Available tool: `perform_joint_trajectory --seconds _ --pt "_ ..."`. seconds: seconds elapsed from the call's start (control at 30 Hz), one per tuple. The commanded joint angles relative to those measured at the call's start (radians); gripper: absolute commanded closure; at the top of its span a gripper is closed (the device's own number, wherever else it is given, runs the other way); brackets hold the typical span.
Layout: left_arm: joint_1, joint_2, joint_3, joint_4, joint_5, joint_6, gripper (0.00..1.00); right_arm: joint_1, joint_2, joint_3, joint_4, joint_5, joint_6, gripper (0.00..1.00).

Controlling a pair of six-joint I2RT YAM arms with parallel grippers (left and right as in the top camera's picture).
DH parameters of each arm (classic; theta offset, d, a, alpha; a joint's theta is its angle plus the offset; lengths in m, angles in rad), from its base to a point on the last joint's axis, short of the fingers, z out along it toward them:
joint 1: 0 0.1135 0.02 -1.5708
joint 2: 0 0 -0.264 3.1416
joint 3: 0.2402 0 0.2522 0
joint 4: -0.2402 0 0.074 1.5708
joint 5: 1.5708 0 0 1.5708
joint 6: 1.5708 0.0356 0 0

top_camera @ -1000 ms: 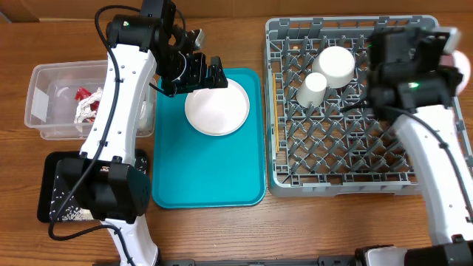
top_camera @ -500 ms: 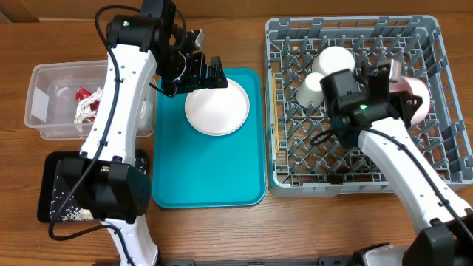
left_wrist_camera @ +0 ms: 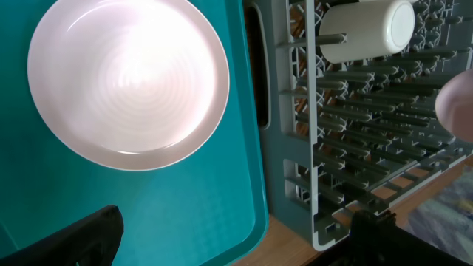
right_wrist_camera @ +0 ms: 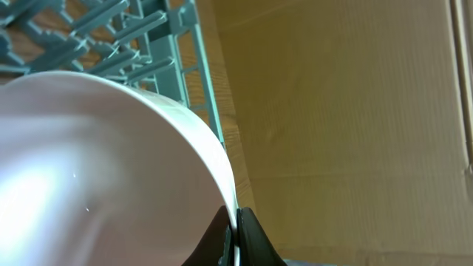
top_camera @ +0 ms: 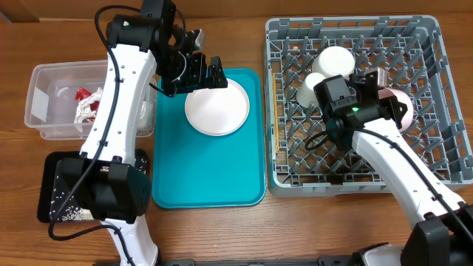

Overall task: Sort waste into correct bins and load items into the dishwasher
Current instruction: 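Lower the pink bowl into the rack's right side with the right gripper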

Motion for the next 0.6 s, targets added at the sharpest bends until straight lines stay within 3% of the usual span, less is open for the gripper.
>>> perform_joint_trajectory --seconds 0.0,0.57 --pt "-0.005 -0.033 0.021 0.001 -0.006 0.022 0.0 0.02 0.0 -0.002 -0.012 -0.008 -0.124 0.96" --pt "-0.005 -0.033 0.021 0.001 -0.006 0.022 0.0 0.038 0.01 -0.002 -0.066 -0.108 -0.238 0.96"
